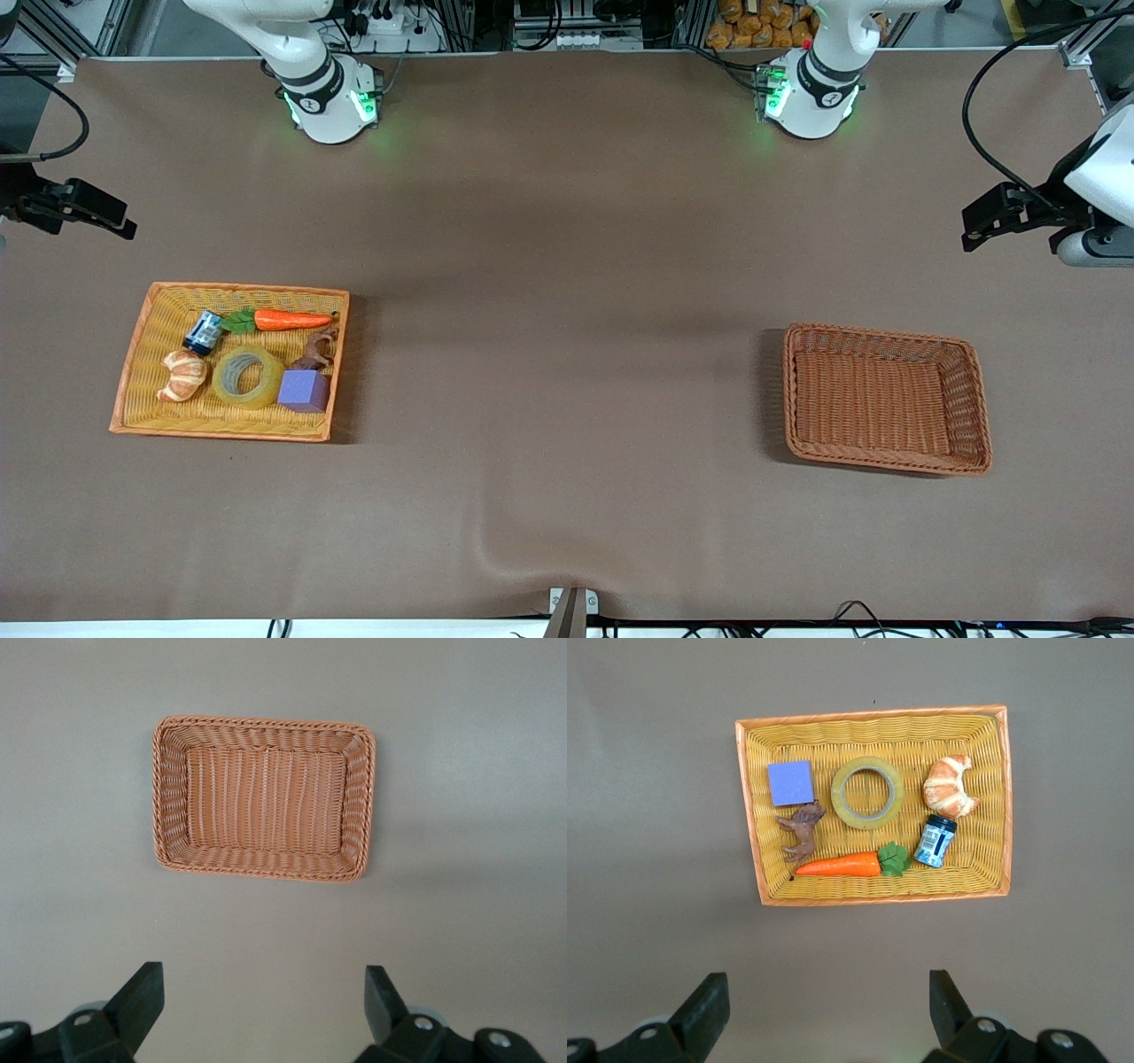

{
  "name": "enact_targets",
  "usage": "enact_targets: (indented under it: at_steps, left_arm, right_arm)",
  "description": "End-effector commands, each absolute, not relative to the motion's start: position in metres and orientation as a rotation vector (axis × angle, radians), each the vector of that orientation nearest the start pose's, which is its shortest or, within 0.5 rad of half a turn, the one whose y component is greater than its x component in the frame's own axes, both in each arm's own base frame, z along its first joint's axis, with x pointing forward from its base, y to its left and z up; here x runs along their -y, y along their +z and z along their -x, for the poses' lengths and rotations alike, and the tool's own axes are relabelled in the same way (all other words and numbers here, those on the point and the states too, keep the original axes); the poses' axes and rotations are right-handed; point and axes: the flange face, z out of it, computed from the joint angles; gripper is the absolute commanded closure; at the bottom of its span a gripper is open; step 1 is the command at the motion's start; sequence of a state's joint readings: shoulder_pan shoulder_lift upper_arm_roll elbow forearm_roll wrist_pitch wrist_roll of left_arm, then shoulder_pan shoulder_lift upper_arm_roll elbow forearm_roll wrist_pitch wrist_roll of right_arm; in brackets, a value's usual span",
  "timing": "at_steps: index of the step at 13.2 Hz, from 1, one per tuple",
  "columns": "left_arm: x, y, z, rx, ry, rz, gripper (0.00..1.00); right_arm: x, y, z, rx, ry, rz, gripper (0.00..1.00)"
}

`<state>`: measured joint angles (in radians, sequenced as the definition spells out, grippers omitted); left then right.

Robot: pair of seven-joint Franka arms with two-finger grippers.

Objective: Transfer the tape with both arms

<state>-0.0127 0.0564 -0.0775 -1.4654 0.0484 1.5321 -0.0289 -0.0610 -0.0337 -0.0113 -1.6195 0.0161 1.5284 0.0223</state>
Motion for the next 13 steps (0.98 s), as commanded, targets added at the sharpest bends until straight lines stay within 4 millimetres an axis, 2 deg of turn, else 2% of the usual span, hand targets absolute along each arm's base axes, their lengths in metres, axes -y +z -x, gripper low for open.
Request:
enact_targets:
  at_steps: [1,13]
  left_arm:
    - [0.0463,0.6473,-0.5612,-0.108,-0.019,3.121,0.00]
    - [0.0467,0.6407,-0.5617,-0.093,0.004,3.139,0.00]
  right_arm:
    - [0.0398,0.6192,-0.5372,-0.172,0.088,3.120,0.00]
    - [0.0410,0.6171,-0.5376,-0.172,0.093,3.123,0.00]
